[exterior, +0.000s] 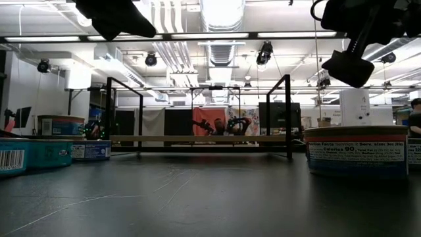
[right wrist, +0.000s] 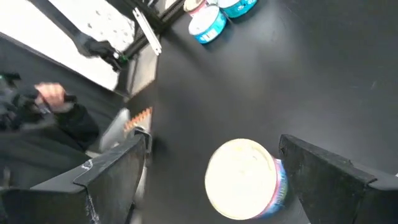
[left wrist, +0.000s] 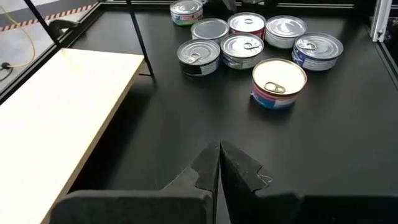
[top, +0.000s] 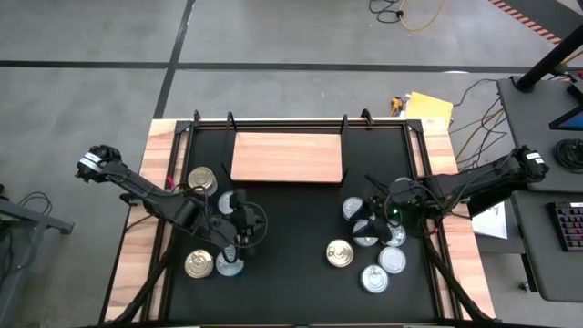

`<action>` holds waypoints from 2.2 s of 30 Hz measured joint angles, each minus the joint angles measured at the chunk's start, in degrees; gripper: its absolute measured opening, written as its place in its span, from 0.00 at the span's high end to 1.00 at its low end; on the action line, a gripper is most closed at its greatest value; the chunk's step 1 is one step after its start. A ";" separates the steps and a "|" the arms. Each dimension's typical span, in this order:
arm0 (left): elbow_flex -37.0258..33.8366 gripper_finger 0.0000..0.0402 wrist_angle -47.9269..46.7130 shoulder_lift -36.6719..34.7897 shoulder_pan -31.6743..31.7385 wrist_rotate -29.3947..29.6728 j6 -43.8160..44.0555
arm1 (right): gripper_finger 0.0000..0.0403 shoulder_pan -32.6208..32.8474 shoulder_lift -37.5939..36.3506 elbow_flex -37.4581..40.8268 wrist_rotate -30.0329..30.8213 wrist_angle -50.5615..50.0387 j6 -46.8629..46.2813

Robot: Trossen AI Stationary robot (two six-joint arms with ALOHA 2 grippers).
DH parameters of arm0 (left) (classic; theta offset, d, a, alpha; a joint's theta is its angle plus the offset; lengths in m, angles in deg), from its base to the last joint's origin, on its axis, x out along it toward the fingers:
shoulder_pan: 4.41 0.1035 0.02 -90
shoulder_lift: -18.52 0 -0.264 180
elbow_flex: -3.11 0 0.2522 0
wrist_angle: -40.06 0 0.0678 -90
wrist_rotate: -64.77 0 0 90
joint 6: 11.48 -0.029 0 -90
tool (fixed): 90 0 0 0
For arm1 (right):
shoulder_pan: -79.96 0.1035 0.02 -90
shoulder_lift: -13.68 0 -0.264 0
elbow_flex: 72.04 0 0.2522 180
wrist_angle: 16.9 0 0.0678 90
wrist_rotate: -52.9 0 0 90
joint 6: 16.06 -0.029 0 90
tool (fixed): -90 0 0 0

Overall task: Stack canned seafood by type on shelf
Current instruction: Put the blue tuna can on the shelf

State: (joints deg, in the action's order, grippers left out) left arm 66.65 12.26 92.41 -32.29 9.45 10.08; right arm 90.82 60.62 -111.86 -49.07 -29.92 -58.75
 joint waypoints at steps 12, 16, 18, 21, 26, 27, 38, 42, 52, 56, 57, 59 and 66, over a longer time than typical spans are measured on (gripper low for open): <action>0.00 1.00 0.06 0.00 0.00 2.96 -1.33 | 0.11 0.00 0.04 0.00 8.66 -1.06 2.93; -0.02 1.00 0.05 0.00 0.00 2.96 -1.33 | 0.11 0.00 0.04 0.00 9.03 -1.15 -2.60; -0.03 1.00 0.05 0.00 0.00 2.96 -1.34 | 0.11 0.17 0.04 0.01 9.05 -1.20 -3.46; -0.04 1.00 0.06 -0.01 0.01 2.96 -1.34 | 0.11 1.23 0.11 0.02 10.46 -1.10 -3.96; -0.04 1.00 0.10 -0.02 0.07 2.93 -1.06 | 0.14 2.82 2.94 -2.73 12.19 -1.30 -1.24; -0.04 1.00 0.10 -0.02 0.09 2.92 -1.05 | 0.16 3.11 4.02 -3.92 12.14 -1.62 -0.58; 0.13 1.00 0.50 -0.04 0.11 3.64 -1.05 | 0.46 3.27 18.74 -22.80 22.14 -39.25 2.60; 0.11 1.00 0.47 -0.04 0.11 3.66 -1.05 | 0.60 3.26 23.36 -26.53 22.84 -45.93 2.51; 0.07 1.00 0.37 -0.04 0.11 3.73 -0.10 | 0.94 3.49 29.39 -27.21 22.69 -49.35 3.11; -0.04 1.00 0.32 -0.04 0.11 3.73 0.18 | 0.97 4.98 29.77 -27.19 25.58 -51.49 0.94; -0.07 1.00 0.32 -0.04 0.11 3.78 0.17 | 0.97 5.40 29.75 -27.15 26.54 -51.74 0.25; -0.09 1.00 0.87 0.09 0.17 5.62 0.17 | 0.97 6.54 29.70 -26.90 29.32 -51.64 -0.83; -0.11 1.00 1.94 1.74 0.17 10.39 0.37 | 0.97 9.78 29.86 -24.37 35.74 -51.13 -5.99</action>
State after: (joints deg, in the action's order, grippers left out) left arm 66.54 14.20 94.15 -32.11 19.85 10.45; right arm 100.59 90.47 -136.23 -13.33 -81.05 -64.73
